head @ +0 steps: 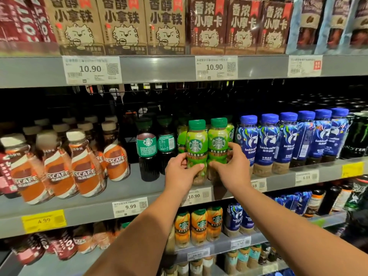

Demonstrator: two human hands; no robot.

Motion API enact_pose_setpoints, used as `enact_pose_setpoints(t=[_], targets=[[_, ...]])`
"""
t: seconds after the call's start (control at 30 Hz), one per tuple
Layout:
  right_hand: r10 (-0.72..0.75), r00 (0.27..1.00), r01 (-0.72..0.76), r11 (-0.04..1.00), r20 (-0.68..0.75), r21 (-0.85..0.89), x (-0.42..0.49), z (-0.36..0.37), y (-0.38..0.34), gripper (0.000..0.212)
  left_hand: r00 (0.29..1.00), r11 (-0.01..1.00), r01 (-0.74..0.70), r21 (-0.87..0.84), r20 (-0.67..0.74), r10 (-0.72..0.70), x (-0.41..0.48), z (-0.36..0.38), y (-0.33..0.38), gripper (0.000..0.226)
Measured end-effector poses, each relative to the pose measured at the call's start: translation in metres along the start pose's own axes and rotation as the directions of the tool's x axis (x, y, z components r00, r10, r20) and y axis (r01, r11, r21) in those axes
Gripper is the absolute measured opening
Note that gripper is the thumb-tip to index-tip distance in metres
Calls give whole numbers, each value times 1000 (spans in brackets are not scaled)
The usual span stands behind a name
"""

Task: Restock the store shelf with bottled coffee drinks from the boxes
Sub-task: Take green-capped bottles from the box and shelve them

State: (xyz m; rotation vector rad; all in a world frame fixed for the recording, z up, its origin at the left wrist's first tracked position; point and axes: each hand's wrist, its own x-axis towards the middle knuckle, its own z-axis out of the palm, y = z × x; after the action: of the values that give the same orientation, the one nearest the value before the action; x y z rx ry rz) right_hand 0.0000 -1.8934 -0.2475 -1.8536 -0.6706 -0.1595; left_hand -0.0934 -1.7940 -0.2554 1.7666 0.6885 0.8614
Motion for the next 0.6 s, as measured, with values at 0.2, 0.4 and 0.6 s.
enact_pose_setpoints(t=[0.2,0.4,0.6], targets=[[71,991,-71,997,-116,1,-8,3,4,55,1000,1000,9,5,-16,-9,0,3,0,54],[91,972,-93,996,-215,-4,-13,6,5,48,1000,1000,2,27,-3,-2,0,8,2,56],[58,967,-72,996,-248,-46,-19,6,9,44,996,995,-77,66,-42,80,-1,15,3,49]])
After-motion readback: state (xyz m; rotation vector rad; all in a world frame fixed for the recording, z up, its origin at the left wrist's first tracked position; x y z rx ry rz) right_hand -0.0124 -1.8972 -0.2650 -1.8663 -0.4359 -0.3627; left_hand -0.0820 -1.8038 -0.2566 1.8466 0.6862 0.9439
